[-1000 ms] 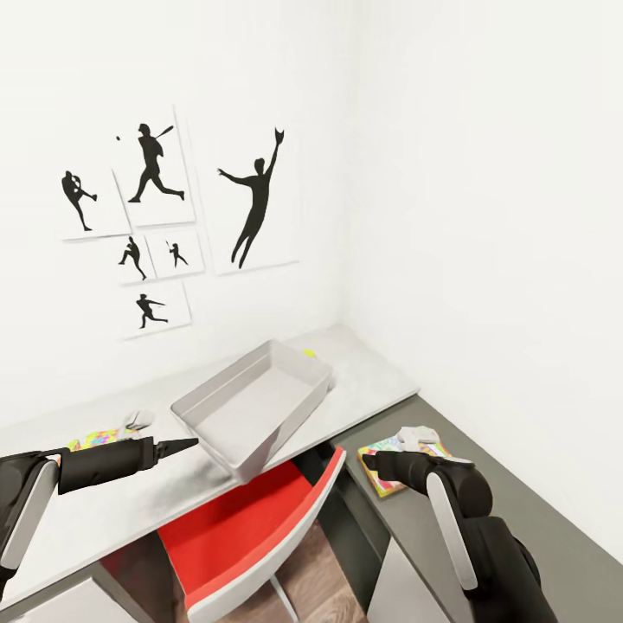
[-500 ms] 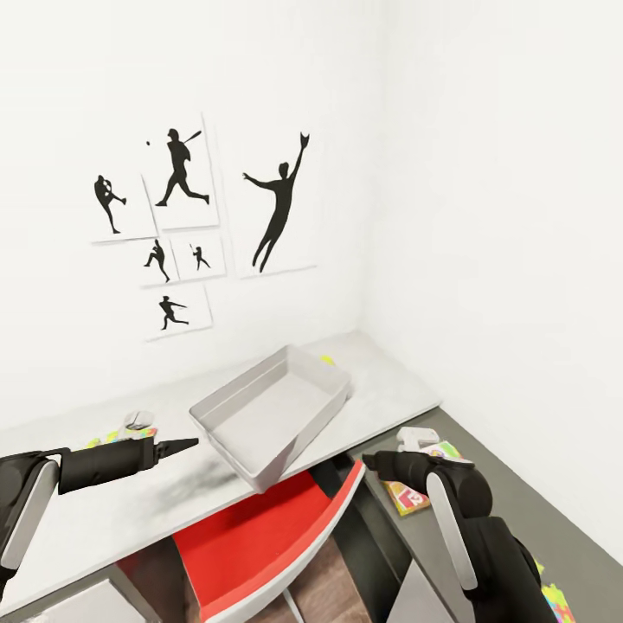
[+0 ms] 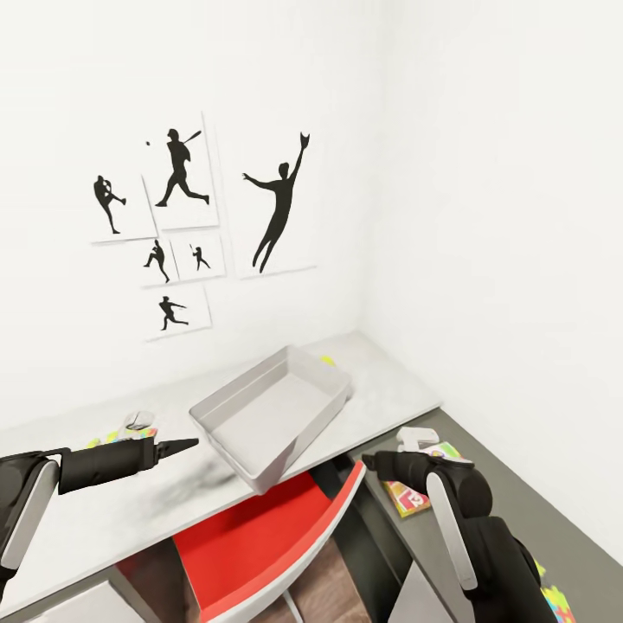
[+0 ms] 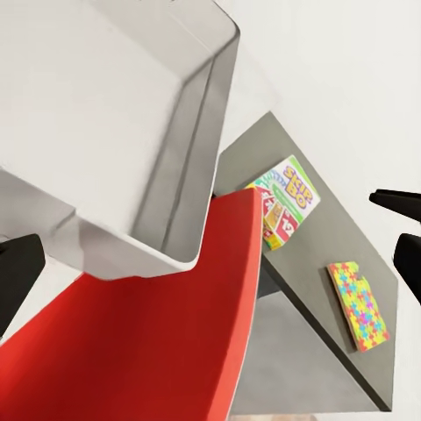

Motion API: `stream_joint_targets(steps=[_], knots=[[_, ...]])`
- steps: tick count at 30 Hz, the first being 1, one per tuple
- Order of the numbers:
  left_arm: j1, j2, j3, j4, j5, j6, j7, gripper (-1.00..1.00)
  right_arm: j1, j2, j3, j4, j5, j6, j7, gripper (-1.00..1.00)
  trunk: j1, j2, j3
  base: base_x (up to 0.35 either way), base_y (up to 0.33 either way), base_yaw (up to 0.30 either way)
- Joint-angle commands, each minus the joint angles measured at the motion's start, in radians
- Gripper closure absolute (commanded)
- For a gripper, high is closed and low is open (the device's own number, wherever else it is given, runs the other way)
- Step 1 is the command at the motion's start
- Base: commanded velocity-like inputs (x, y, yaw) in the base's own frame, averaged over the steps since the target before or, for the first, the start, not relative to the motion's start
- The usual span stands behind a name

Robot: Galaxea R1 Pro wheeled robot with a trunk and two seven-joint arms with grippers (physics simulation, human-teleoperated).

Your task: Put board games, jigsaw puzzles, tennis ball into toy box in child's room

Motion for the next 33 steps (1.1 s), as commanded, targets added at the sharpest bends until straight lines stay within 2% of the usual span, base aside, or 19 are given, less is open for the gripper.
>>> stream_joint_targets(steps=[1, 12, 27, 30, 33], knots=[[-0.001, 0.000, 0.001, 0.000, -0.002, 0.003, -0.005, -1.00, -0.001, 0.000, -0.001, -0.001, -0.001, 0.004, 0.001, -1.00, 0.001, -0.002, -0.002, 0.067, 0.000, 0.000], [-0.001, 0.000, -0.001, 0.000, -0.003, 0.003, -0.005, -1.00, -0.001, 0.001, -0.001, 0.000, -0.001, 0.004, 0.001, -1.00, 0.001, -0.002, -0.002, 0.153, 0.052, 0.000], [-0.001, 0.000, 0.002, 0.007, -0.003, 0.002, -0.001, -1.00, 0.000, 0.003, -0.002, 0.002, -0.006, 0.004, 0.001, -1.00, 0.001, -0.002, -0.002, 0.077, 0.036, 0.000], [-0.001, 0.000, 0.002, 0.009, -0.004, 0.001, 0.002, -1.00, -0.001, 0.036, 0.003, 0.003, -0.006, 0.007, -0.003, -1.00, 0.001, -0.002, -0.002, 0.018, 0.006, 0.000], [-0.001, -0.001, -0.001, 0.011, -0.004, 0.001, 0.007, -1.00, -0.003, 0.100, 0.017, 0.005, 0.002, 0.014, -0.014, -1.00, 0.001, -0.002, -0.002, 0.006, 0.002, 0.000]])
